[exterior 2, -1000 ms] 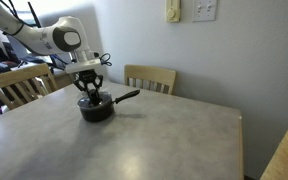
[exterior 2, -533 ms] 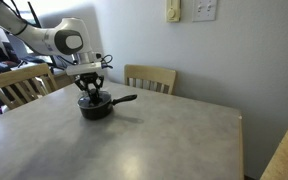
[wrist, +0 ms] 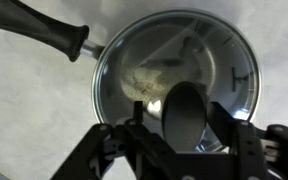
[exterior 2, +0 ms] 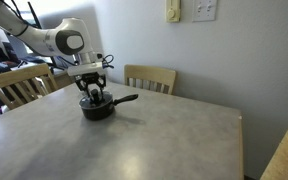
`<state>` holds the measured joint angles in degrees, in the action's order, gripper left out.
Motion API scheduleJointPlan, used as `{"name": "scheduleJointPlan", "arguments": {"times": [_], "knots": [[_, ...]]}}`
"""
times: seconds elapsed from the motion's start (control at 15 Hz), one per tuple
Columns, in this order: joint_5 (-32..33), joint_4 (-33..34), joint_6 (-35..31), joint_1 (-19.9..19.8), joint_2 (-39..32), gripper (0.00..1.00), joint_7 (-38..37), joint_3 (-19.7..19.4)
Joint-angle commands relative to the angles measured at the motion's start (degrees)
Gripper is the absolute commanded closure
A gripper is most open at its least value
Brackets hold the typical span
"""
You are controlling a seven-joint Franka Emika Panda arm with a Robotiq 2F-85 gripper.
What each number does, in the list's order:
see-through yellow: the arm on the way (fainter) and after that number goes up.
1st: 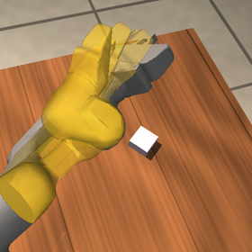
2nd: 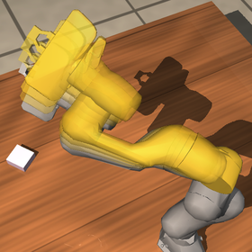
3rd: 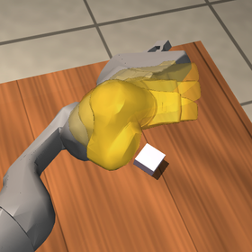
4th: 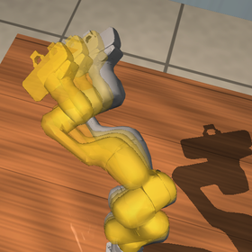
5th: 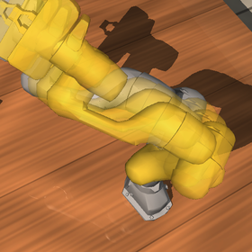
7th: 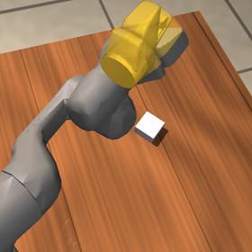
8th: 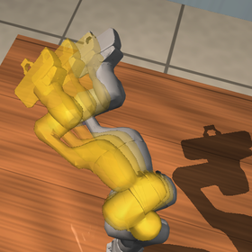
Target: Pick up the lid and close the pot
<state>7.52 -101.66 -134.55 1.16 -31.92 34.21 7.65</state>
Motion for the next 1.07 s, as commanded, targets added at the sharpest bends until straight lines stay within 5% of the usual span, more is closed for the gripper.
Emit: {"name": "scheduleJointPlan", "arguments": {"times": [0.0, 1.0], "knots": [[2.68, -1.6, 0.24, 0.09, 2.43, 0.01, 0.75, -0.31], [5.8, 0.14, 1.12, 0.39, 6.79, 0.0, 0.4, -0.35]]}}
